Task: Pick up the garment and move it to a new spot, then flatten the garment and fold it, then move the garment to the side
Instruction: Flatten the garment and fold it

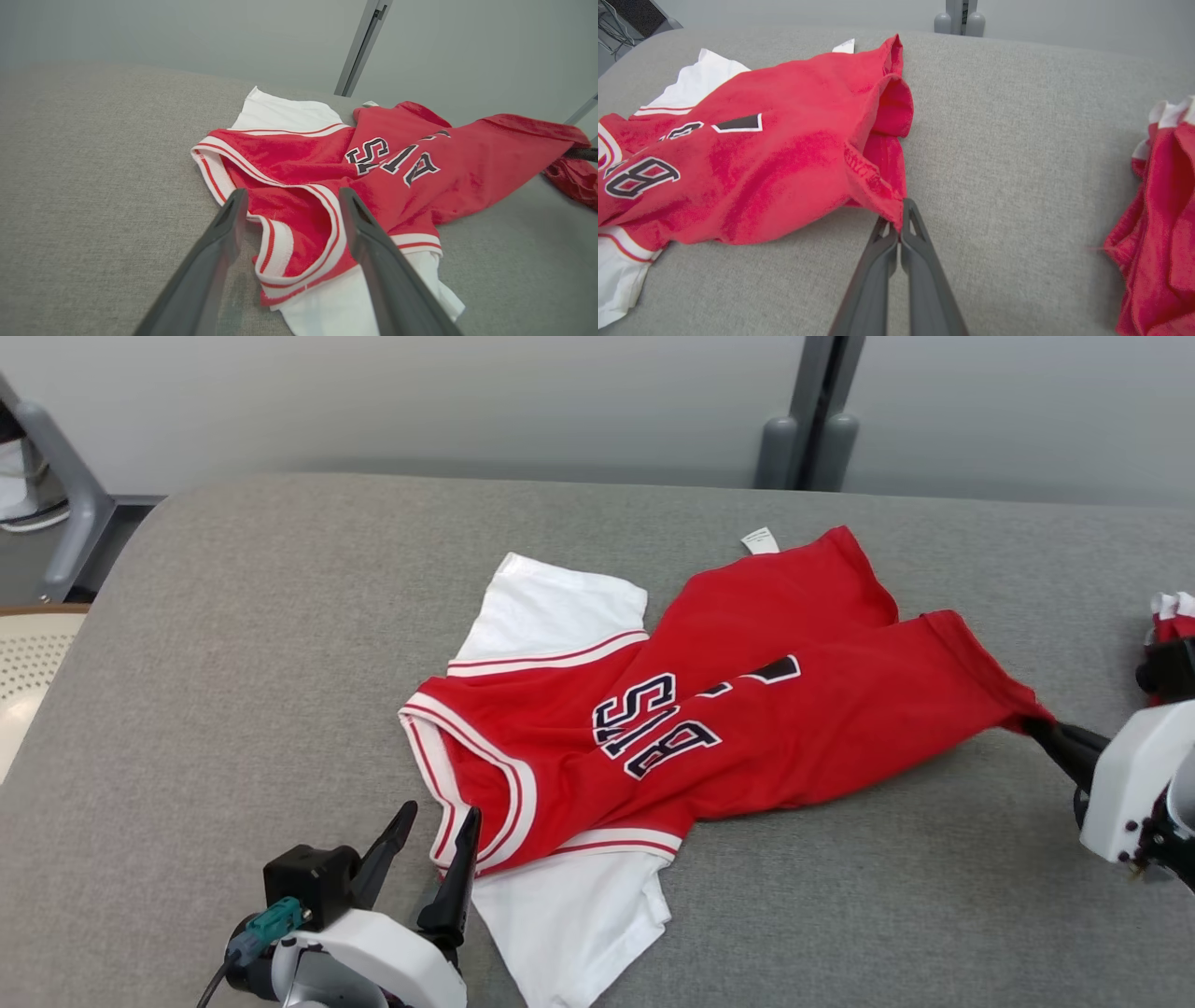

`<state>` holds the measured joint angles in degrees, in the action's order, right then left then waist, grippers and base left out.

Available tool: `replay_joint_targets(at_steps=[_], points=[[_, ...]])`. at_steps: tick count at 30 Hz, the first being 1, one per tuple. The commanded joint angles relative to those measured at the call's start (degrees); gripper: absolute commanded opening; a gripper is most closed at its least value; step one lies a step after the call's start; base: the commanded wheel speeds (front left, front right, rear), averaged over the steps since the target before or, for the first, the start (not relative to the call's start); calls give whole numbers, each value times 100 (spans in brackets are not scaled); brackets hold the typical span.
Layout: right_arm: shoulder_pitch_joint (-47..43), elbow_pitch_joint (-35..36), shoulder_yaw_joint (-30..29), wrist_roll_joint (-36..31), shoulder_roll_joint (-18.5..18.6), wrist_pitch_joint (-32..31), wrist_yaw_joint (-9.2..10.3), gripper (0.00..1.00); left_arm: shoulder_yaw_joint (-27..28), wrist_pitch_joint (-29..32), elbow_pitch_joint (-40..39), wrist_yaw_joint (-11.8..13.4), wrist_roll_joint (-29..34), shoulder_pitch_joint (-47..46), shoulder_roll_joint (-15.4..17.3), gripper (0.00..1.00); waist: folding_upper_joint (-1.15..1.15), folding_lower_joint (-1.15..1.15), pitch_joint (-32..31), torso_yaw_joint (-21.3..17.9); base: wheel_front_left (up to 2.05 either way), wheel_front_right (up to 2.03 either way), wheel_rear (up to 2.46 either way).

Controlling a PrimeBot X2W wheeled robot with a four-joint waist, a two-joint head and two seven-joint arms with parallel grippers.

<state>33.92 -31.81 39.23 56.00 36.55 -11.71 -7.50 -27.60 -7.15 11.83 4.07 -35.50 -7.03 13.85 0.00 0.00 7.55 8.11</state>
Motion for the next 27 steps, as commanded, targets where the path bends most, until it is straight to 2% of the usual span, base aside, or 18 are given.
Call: replay_joint_targets(at_steps=[1, 6, 10, 13, 15, 16, 17, 22, 27], points=[[-206, 231, 11, 156, 202, -217, 1, 0, 31, -7, -27, 28, -40, 73, 59, 100, 0, 0, -157, -231, 0, 0, 0], [-727, 953, -23, 572, 834, -1006, 1, 0, 46, 45, -94, 76, -61, 147, 123, 100, 0, 0, -218, -487, 0, 0, 0], [-1087, 1213, -123, 686, 1120, -1395, 1, 0, 24, 87, -124, 96, -69, 161, 149, 100, 0, 0, -213, -592, 0, 0, 0], [-1339, 1120, -159, 588, 1090, -1517, 1, 0, 9, 102, -123, 99, -73, 137, 162, 100, 0, 0, -213, -621, 0, 0, 0], [-1445, 784, -221, 289, 959, -1493, 1, 0, -9, 123, -125, 98, -73, 113, 174, 100, 0, 0, -225, -615, 0, 0, 0], [-1459, 662, -267, 198, 858, -1426, 1, 45, -11, 121, -129, 96, -73, 105, 181, 100, 0, 0, -227, -607, 0, 0, 0], [-1473, 518, -320, 106, 770, -1373, 1, 100, -18, 128, -131, 93, -71, 98, 187, 100, 0, 0, -234, -592, 0, 0, 0], [-1520, 183, -532, -149, 455, -1235, 1, 100, -1, 135, -156, 111, -87, 126, 233, 100, 0, 0, -273, -533, 0, 0, 0], [-1609, 294, -1027, -221, 247, -1036, 1, 100, 20, 184, -217, 148, -100, 181, 319, 100, 0, 0, -336, -463, 0, 0, 0]])
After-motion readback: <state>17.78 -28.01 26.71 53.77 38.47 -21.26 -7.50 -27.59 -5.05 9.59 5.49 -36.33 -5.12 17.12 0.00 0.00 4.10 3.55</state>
